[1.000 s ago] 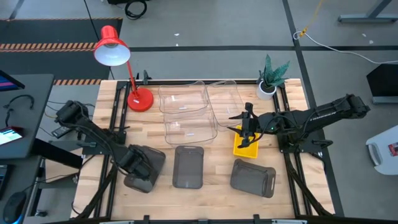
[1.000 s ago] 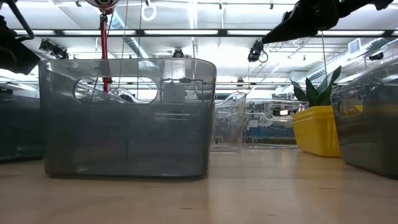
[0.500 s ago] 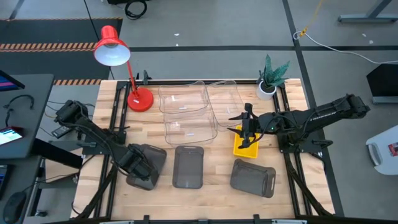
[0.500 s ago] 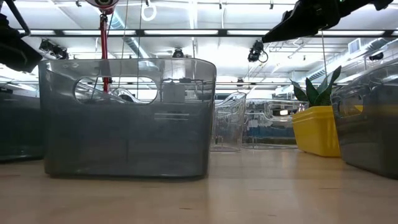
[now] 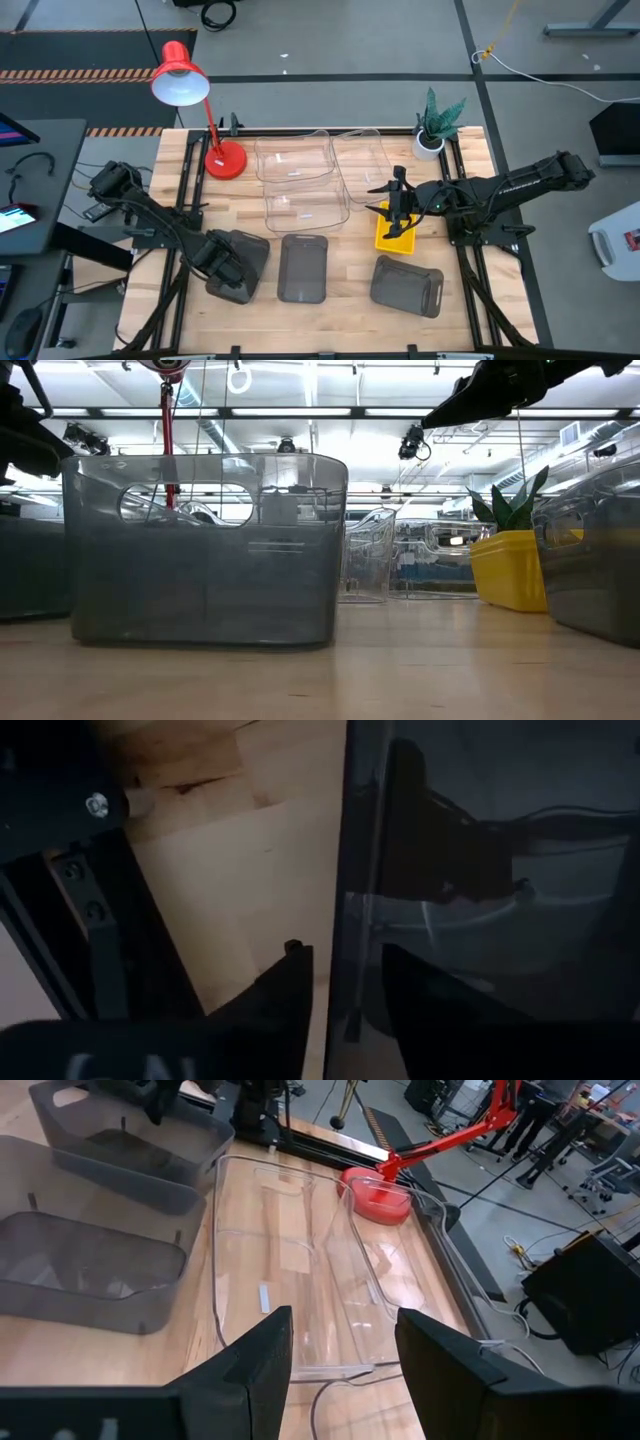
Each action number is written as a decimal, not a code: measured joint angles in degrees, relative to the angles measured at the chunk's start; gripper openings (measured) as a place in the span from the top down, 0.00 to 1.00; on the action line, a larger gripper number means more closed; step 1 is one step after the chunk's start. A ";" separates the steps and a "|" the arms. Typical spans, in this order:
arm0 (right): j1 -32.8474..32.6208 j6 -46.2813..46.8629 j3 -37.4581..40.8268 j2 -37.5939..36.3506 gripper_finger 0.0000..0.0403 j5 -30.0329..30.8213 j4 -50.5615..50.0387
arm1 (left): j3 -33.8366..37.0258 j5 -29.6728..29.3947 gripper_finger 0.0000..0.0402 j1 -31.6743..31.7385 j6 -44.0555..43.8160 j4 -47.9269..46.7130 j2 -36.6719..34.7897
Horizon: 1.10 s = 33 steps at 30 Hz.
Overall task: Stack baskets by color
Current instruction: Adjust the left black bin
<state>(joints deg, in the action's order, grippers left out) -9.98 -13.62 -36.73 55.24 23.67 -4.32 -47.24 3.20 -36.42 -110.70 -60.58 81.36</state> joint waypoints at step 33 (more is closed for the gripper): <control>0.00 0.11 0.00 -0.02 0.55 -2.78 2.08 | -13.20 -26.12 0.54 6.26 53.84 -11.11 0.00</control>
<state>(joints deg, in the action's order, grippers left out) -9.98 -13.52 -36.73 55.22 20.88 -2.24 -60.45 -22.92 -30.16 -56.86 -71.68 81.36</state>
